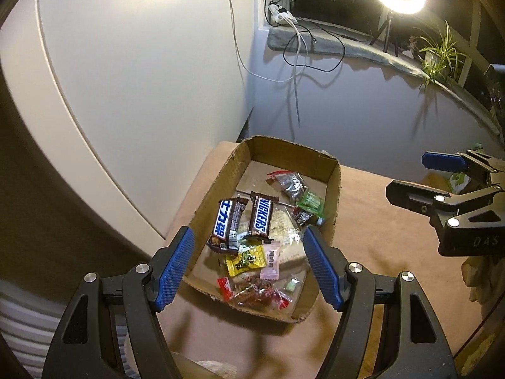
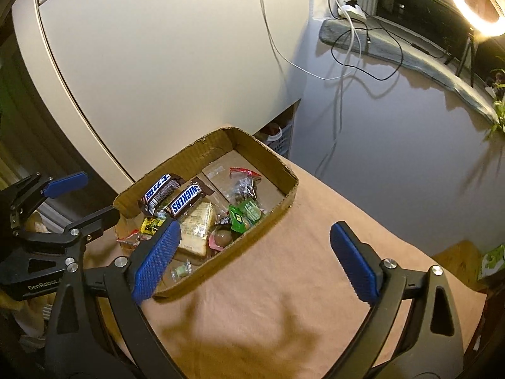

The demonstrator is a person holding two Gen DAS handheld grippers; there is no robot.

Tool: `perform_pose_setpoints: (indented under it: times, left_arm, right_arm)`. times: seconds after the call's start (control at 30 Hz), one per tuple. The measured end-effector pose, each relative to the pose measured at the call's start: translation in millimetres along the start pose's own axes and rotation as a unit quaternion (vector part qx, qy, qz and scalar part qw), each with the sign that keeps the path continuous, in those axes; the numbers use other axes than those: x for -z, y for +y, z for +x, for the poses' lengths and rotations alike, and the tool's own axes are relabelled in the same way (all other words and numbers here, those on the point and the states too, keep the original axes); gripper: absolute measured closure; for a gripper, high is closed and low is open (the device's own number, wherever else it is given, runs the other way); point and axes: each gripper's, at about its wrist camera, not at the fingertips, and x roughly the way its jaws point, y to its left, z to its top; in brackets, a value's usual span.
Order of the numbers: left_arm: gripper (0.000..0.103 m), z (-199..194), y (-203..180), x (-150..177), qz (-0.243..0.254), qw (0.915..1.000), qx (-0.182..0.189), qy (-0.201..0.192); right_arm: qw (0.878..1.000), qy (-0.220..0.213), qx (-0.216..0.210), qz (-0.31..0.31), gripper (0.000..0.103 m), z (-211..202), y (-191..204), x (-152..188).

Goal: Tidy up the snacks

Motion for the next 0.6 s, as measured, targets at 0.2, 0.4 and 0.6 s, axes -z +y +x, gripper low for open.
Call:
perform_pose_setpoints:
  times: [0.2, 0.4, 0.6]
  left_arm:
    - [0.031, -6.3, -3.1, 0.0, 0.0, 1.0, -0.002, -0.007]
    - [0.031, -7.3, -3.5, 0.3, 0.002, 1.0, -0.003, -0.008]
    - [0.031, -9.1, -4.4, 1.0, 0.002, 0.9999, -0.004, -0.01]
  right_arm:
    - [1.0, -0.001, 0.003, 0.0, 0.005, -5.1, -1.3, 3.8]
    - [1.0, -0.001, 0.004, -0.004, 0.005, -7.7, 0.9, 5.0]
    - [1.0, -0.001, 0.003, -0.004, 0.005, -8.2, 1.7, 5.5]
